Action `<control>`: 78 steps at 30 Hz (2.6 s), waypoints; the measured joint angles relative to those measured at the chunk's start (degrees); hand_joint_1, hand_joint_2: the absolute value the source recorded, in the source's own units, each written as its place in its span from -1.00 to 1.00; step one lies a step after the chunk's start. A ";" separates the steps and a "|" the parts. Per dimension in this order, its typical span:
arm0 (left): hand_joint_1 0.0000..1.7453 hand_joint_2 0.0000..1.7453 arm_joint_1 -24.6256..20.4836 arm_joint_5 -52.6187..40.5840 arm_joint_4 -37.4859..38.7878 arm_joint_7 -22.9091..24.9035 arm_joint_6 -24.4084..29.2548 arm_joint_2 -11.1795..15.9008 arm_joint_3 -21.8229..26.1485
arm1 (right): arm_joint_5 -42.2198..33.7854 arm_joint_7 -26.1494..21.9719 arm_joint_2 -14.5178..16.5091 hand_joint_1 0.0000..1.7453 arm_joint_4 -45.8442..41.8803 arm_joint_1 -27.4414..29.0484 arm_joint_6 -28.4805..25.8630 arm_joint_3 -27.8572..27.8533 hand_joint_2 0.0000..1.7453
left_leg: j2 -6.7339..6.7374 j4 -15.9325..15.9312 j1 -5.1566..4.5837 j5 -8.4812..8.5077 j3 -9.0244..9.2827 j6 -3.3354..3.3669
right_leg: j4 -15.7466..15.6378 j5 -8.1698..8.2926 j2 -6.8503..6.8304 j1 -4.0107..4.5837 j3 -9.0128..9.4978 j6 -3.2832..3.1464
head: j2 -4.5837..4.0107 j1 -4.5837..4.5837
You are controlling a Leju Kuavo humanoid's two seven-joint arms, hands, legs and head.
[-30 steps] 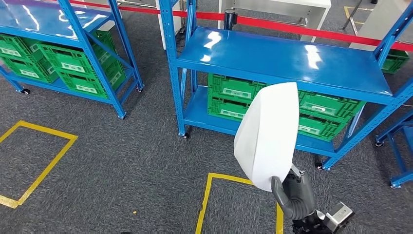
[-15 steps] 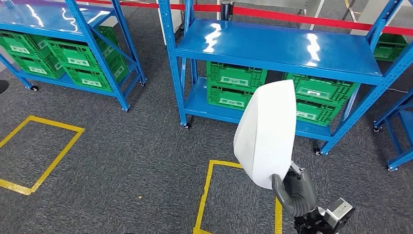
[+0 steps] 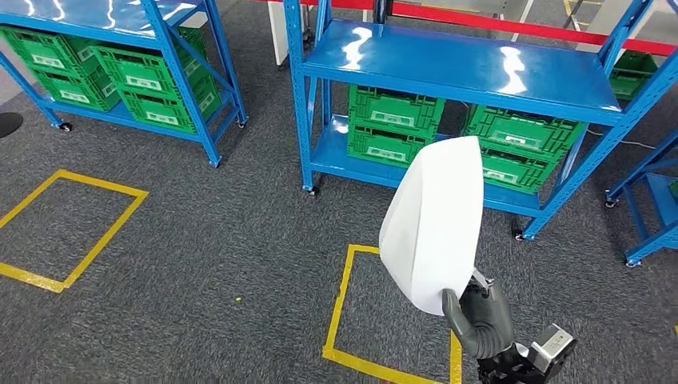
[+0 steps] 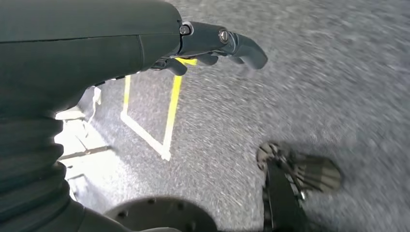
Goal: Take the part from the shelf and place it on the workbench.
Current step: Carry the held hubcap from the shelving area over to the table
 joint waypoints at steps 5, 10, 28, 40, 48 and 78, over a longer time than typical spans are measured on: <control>-1.00 1.00 0.10 -0.81 0.02 0.19 0.00 0.20 0.31 | 0.61 -1.13 -0.13 1.00 1.30 -0.04 0.08 0.21 1.00 | 0.18 0.89 -0.38 3.92 -5.38 0.28 | 13.02 -6.65 0.12 0.02 -0.25 0.22 | 0.00 0.04; -1.00 1.00 -0.02 -0.64 -0.05 -1.32 -0.17 0.03 0.57 | -0.59 -1.06 -0.31 1.00 2.21 -0.49 0.33 0.51 1.00 | 0.16 2.09 -0.47 6.60 -8.65 -0.87 | -3.69 -6.44 0.16 0.77 12.92 -1.39 | 0.00 -0.05; -1.00 1.00 -0.05 -0.42 -0.07 -3.26 -0.59 0.02 0.80 | -2.13 -1.53 -0.56 1.00 3.75 -1.33 -0.21 1.59 1.00 | -0.45 -0.84 -0.55 -1.15 1.65 -1.19 | -3.86 3.22 -0.18 0.48 2.61 -1.37 | 0.00 -0.74; -1.00 1.00 0.07 -0.57 -0.03 -2.11 0.62 0.37 2.09 | -4.10 -0.80 -2.10 1.00 5.37 -0.91 -4.72 1.79 1.00 | 0.13 1.53 0.00 5.68 -7.80 -1.54 | -2.41 -5.47 0.51 -0.22 11.56 -0.24 | 0.00 -0.51; -1.00 1.00 0.23 -1.50 0.13 -1.87 0.71 0.13 2.14 | -3.16 -0.08 -1.86 1.00 5.25 -1.12 -5.81 2.35 1.00 | -0.14 13.21 0.37 -3.74 -11.68 -3.93 | -3.91 -2.63 0.29 0.25 8.07 -3.63 | 0.00 -0.67; -1.00 1.00 -0.06 -1.81 0.03 -3.18 0.68 -1.10 2.58 | -0.67 2.79 -1.62 1.00 -0.21 0.19 -5.02 0.86 1.00 | -0.02 10.32 0.34 -0.69 -12.67 -3.82 | -3.88 -4.10 0.45 -0.05 9.41 -3.16 | 0.00 -0.54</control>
